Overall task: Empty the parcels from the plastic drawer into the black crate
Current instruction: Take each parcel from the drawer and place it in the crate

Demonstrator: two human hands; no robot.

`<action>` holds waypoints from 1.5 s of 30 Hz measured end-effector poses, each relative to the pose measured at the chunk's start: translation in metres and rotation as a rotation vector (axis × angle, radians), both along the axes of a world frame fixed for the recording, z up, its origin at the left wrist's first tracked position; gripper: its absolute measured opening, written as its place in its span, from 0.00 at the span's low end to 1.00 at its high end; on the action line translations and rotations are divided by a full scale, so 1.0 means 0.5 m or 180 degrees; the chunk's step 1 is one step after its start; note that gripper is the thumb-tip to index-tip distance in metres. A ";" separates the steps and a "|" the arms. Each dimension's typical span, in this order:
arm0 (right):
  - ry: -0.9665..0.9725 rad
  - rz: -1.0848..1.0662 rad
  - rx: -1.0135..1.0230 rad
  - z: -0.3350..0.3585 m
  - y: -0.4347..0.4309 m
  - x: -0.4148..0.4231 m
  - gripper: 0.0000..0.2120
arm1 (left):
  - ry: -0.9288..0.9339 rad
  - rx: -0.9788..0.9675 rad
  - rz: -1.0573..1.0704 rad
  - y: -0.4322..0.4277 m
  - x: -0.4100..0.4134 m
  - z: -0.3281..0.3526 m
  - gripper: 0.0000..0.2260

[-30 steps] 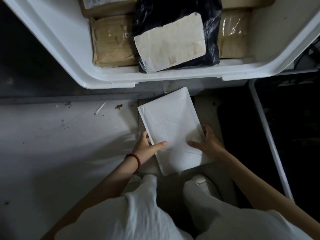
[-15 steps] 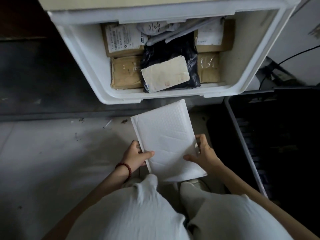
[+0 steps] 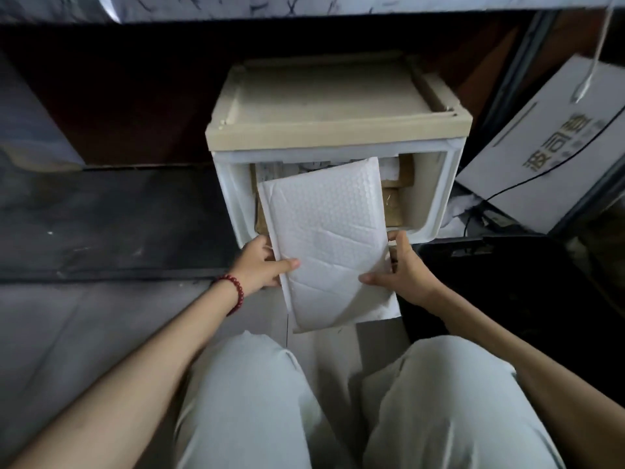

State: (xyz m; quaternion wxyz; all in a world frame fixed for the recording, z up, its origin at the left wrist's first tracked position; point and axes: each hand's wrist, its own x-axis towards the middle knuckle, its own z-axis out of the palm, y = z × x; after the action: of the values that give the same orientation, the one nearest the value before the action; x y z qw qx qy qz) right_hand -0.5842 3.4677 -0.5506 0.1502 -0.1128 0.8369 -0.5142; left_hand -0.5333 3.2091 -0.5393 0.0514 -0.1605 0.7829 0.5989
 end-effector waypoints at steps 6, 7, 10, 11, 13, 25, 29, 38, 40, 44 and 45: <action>0.0252 -0.0157 -0.0434 0.088 -0.022 -0.022 0.28 | 0.0461 -0.0184 0.0298 0.001 -0.025 0.093 0.14; 0.0245 -0.0252 -0.0550 0.095 -0.029 -0.023 0.28 | 0.0522 -0.0174 0.0458 0.004 -0.029 0.098 0.14; 0.0137 -0.0533 -0.0973 0.099 -0.058 -0.017 0.24 | 0.0719 -0.0079 0.0996 0.011 -0.022 0.094 0.17; 0.0084 -0.0605 -0.1062 0.099 -0.070 -0.014 0.23 | 0.0767 -0.0058 0.1128 0.014 -0.014 0.088 0.18; -0.0076 -0.0725 -0.1079 0.094 -0.092 -0.004 0.20 | 0.0748 -0.0071 0.1301 0.012 0.013 0.071 0.19; 0.0535 -0.0091 -0.0428 0.093 -0.109 -0.013 0.10 | 0.1175 -0.0804 0.1118 -0.046 0.041 0.057 0.11; 0.0548 0.0275 -0.0365 0.102 -0.106 -0.015 0.26 | 0.1127 -0.0510 0.1081 -0.070 0.060 0.062 0.08; 0.0781 0.0603 -0.0608 0.108 -0.130 0.012 0.22 | 0.0968 0.0811 0.1307 -0.130 0.124 0.092 0.08; 0.1043 0.0553 -0.0491 0.108 -0.140 0.015 0.18 | 0.0997 0.1016 0.1331 -0.139 0.138 0.101 0.07; 0.1524 0.0426 -0.0397 0.111 -0.164 0.030 0.20 | 0.1391 0.1561 0.1313 -0.160 0.161 0.108 0.08; 0.1462 0.0414 -0.0497 0.112 -0.170 0.034 0.20 | 0.1469 0.1651 0.1277 -0.165 0.166 0.105 0.10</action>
State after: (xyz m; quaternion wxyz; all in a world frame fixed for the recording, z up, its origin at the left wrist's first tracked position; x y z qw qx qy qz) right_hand -0.5674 3.3828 -0.4948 -0.0203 -0.2915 0.7978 -0.5274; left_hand -0.4502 3.1266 -0.4867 -0.2049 -0.1531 0.5498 0.7952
